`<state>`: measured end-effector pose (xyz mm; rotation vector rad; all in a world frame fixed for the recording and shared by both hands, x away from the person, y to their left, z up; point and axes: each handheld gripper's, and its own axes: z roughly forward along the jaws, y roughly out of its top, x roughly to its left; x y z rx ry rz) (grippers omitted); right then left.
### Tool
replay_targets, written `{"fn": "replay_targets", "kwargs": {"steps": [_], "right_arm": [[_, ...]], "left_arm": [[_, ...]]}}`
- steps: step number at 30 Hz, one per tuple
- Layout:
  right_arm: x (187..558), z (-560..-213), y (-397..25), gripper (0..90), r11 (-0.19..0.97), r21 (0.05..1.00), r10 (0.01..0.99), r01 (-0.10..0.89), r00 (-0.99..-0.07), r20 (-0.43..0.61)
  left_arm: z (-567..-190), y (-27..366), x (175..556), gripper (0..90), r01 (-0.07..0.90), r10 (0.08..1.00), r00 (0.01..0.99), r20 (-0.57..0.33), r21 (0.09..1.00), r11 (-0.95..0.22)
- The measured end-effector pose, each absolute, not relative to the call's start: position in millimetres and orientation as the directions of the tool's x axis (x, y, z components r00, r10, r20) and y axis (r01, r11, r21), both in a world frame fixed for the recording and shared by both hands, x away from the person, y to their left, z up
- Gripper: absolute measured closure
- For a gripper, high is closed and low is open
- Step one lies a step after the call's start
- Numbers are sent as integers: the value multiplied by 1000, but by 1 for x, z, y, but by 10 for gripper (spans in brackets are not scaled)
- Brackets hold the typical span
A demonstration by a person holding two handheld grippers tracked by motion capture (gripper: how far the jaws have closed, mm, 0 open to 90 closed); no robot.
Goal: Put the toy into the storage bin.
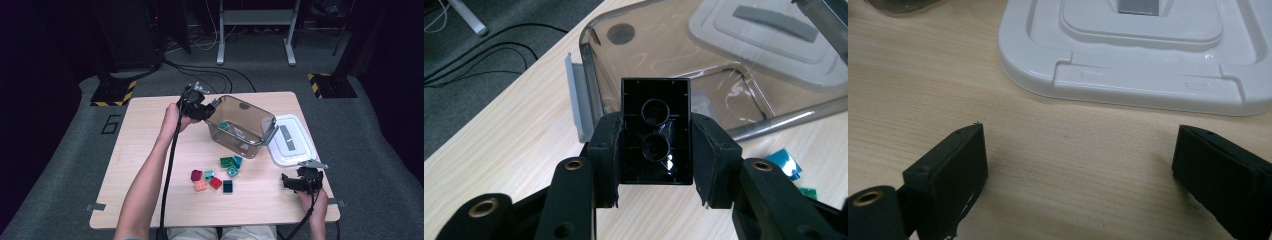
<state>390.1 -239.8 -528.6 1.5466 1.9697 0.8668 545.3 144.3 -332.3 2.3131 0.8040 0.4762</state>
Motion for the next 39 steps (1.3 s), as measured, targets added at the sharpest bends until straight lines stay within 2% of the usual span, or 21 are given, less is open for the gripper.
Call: {"fn": "replay_targets", "kwargs": {"steps": [10,39], "right_arm": [[390,-529,-240,71,158,733,971,662,-241,8],[390,-529,-240,71,158,733,971,662,-241,9]], "left_arm": [[-330,136,558,587,431,660,741,125,664,-611],[-369,113,590,585,507,681,729,62,619,-599]]}}
